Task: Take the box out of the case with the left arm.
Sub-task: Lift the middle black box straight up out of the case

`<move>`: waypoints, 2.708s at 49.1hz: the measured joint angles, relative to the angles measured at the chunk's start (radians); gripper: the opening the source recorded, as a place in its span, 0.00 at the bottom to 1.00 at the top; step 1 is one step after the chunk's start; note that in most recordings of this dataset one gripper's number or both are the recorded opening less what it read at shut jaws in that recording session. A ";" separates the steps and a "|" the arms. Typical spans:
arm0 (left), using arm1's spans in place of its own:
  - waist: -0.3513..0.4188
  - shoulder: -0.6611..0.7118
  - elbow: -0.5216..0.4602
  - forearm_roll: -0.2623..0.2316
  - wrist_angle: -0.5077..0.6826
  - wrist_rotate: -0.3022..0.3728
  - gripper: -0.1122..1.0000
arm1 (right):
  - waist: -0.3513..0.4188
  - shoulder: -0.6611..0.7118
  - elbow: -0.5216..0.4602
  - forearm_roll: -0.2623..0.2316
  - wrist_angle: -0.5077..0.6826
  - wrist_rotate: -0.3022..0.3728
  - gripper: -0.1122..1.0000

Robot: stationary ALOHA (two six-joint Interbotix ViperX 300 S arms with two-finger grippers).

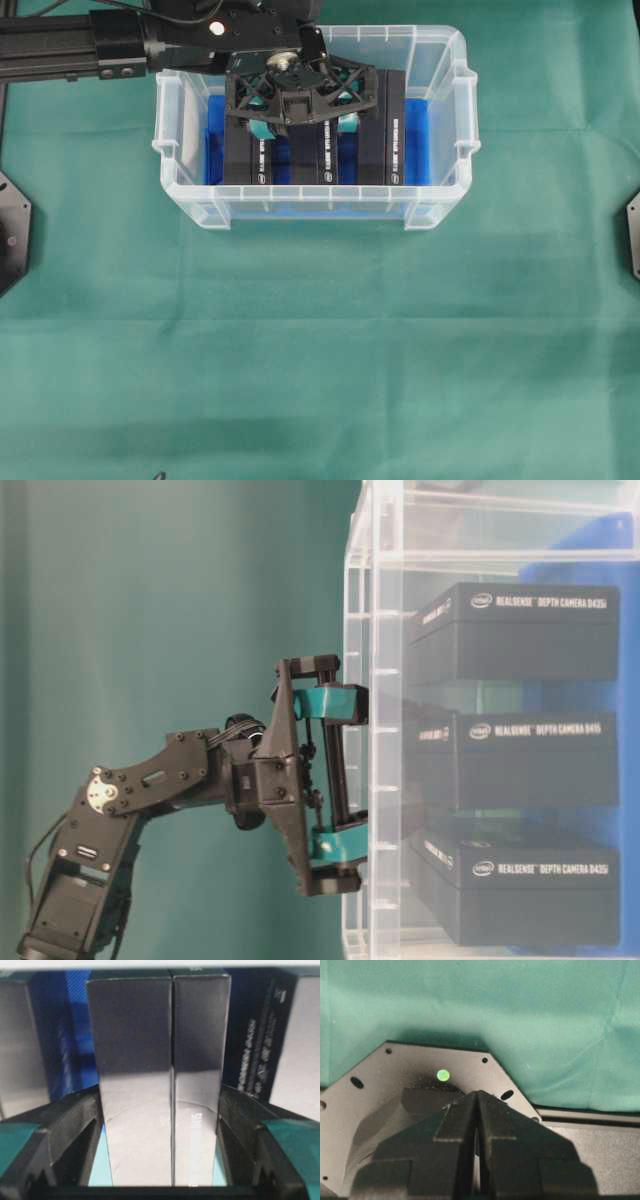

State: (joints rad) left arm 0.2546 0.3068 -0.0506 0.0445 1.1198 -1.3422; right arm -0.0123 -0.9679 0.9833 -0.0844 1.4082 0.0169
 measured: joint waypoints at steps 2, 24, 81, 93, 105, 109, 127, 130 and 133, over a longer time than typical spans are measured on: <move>0.000 0.000 -0.011 0.000 0.020 0.002 0.65 | 0.000 0.000 0.000 0.000 0.002 0.000 0.09; -0.014 0.000 -0.222 -0.008 0.259 0.034 0.65 | 0.000 0.000 0.000 0.000 0.000 0.000 0.09; -0.038 -0.044 -0.565 0.002 0.574 0.048 0.65 | 0.000 0.000 0.000 0.000 0.000 0.000 0.09; -0.038 -0.044 -0.565 0.002 0.575 0.044 0.65 | 0.000 0.000 0.000 0.000 0.000 0.000 0.09; -0.038 -0.044 -0.565 0.000 0.577 0.044 0.65 | 0.000 0.000 0.000 0.000 0.000 0.000 0.09; -0.038 -0.044 -0.565 0.002 0.577 0.044 0.65 | 0.000 0.000 0.000 0.000 0.000 0.000 0.09; -0.038 -0.046 -0.565 0.002 0.575 0.044 0.65 | 0.000 0.000 0.000 0.000 0.000 0.000 0.09; -0.038 -0.044 -0.565 0.002 0.577 0.044 0.65 | 0.000 0.000 0.002 0.000 0.002 0.000 0.09; -0.038 -0.044 -0.565 0.002 0.575 0.044 0.65 | 0.000 0.000 0.000 0.000 0.002 0.000 0.09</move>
State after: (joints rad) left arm 0.2163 0.2623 -0.6151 0.0460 1.6950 -1.2977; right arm -0.0123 -0.9679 0.9833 -0.0844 1.4097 0.0169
